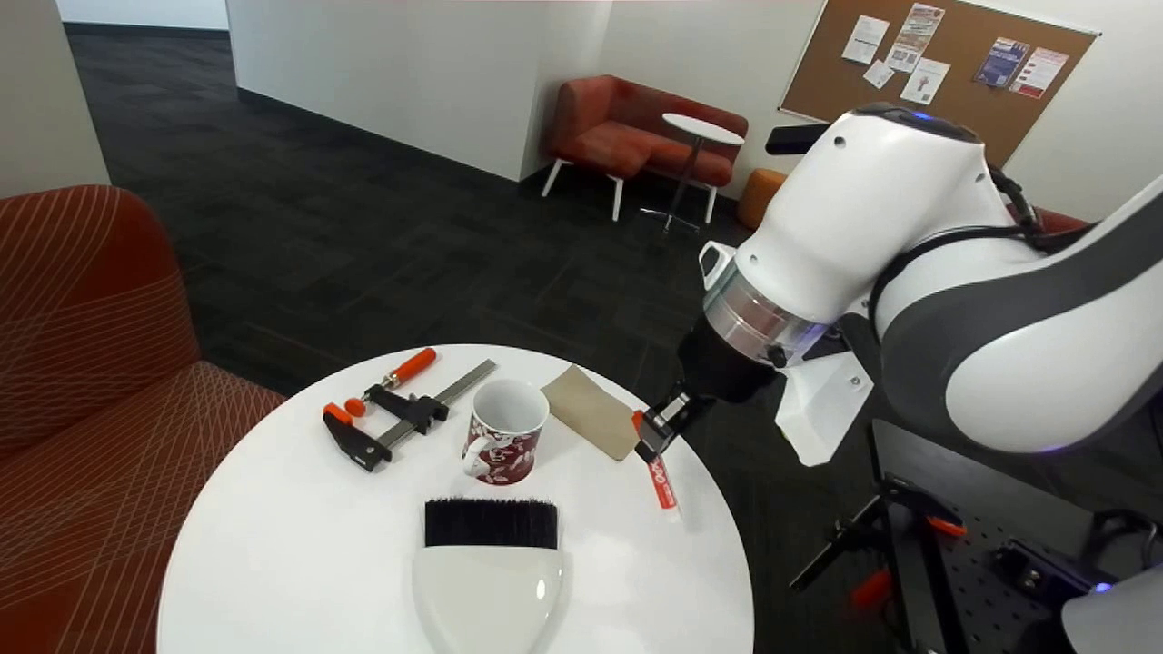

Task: Place the red marker inside the maroon mug, take the marker out of the mug then move the mug to the left

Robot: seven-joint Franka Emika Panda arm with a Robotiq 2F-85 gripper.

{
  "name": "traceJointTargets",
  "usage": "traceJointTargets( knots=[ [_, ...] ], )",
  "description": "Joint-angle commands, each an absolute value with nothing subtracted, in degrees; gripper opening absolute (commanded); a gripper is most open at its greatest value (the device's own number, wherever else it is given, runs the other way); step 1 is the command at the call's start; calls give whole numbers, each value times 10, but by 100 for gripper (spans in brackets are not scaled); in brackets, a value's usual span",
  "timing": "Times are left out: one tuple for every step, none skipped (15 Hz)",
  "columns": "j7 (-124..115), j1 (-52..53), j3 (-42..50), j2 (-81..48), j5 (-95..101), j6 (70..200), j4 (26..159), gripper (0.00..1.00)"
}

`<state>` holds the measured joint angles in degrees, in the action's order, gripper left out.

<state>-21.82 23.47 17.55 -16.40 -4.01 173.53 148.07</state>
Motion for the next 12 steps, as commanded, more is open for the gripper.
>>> traceJointTargets(
  knots=[
    [-212, 165, 105, -179, -55, 1707, 1465, 5],
    [-211, 151, 92, -185, -57, 1700, 1460, 5],
    [-214, 142, 86, -195, -56, 1700, 1456, 5],
    [-215, 133, 80, -205, -57, 1698, 1451, 5],
    [-215, 124, 74, -219, -59, 1701, 1445, 5],
    [-210, 113, 65, -229, -63, 1707, 1439, 5],
    [-209, 106, 60, -245, -66, 1711, 1430, 5],
    [-210, 101, 57, -260, -69, 1713, 1421, 5],
    [-206, 92, 48, -274, -75, 1715, 1410, 5],
    [-208, 93, 50, -288, -75, 1717, 1401, 5],
    [-208, 89, 46, -301, -78, 1715, 1390, 5],
    [-209, 87, 45, -314, -80, 1711, 1379, 5]
  ],
)
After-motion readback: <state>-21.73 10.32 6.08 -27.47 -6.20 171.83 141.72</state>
